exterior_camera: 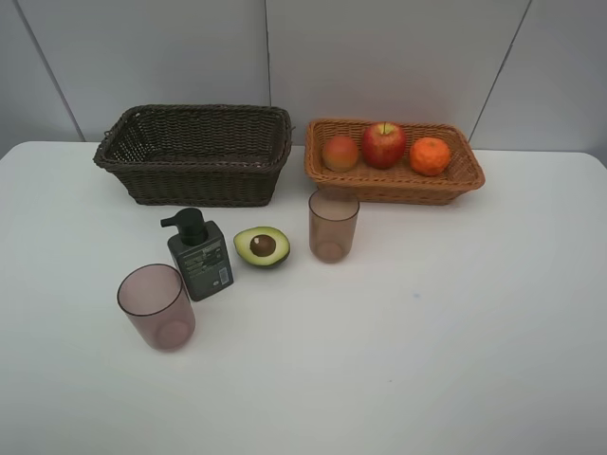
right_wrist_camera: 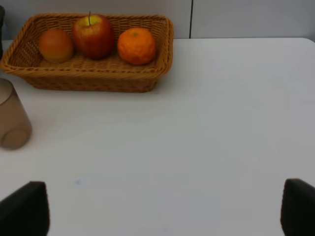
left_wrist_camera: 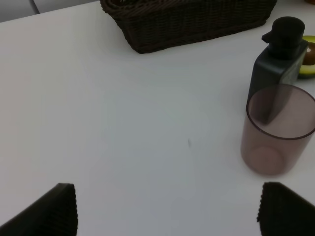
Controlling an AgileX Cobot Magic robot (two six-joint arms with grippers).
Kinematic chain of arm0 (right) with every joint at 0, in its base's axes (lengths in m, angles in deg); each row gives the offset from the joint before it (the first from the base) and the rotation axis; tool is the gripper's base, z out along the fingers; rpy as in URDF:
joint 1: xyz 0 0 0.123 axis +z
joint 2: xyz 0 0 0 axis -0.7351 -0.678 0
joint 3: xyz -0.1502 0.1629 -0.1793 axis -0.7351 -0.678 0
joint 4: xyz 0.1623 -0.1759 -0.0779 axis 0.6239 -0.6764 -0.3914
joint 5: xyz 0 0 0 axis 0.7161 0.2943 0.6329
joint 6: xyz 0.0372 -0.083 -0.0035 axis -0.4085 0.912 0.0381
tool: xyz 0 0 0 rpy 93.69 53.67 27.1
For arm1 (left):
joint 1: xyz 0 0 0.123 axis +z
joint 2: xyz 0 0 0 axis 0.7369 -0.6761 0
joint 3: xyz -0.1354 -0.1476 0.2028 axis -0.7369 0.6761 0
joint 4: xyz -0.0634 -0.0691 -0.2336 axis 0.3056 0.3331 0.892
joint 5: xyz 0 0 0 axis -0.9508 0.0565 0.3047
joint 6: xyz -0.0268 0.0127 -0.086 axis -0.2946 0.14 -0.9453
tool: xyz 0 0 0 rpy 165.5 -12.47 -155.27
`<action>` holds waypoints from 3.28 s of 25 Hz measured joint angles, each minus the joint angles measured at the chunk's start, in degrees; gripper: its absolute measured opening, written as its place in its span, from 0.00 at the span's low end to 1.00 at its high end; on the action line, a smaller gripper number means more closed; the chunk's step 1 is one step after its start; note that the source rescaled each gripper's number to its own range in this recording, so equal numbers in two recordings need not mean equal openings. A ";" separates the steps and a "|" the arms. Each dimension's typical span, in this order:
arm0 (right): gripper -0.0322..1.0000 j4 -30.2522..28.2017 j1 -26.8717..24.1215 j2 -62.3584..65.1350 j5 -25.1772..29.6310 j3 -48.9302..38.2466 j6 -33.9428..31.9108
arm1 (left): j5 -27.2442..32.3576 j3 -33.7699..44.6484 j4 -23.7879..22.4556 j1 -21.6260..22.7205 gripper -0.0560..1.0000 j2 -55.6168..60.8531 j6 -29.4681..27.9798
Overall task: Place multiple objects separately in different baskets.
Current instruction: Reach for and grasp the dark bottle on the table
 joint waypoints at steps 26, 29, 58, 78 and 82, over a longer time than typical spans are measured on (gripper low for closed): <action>1.00 0.00 0.00 0.00 -0.05 0.00 0.00 | 0.00 0.00 -0.41 0.00 0.97 0.00 0.00; 1.00 0.00 0.00 0.00 -0.05 0.00 0.00 | 0.00 0.00 -0.41 0.00 0.97 0.00 0.00; 1.00 0.00 0.00 0.00 -0.05 0.00 0.00 | -3.40 -14.14 8.35 0.00 0.97 -34.40 10.34; 1.00 0.00 0.00 0.00 -0.05 0.00 0.00 | 1.73 -37.20 16.27 -5.76 0.97 -73.15 29.14; 1.00 0.00 0.00 0.00 -0.05 0.00 0.00 | 1.73 -41.29 15.87 -11.00 0.97 -78.62 29.38</action>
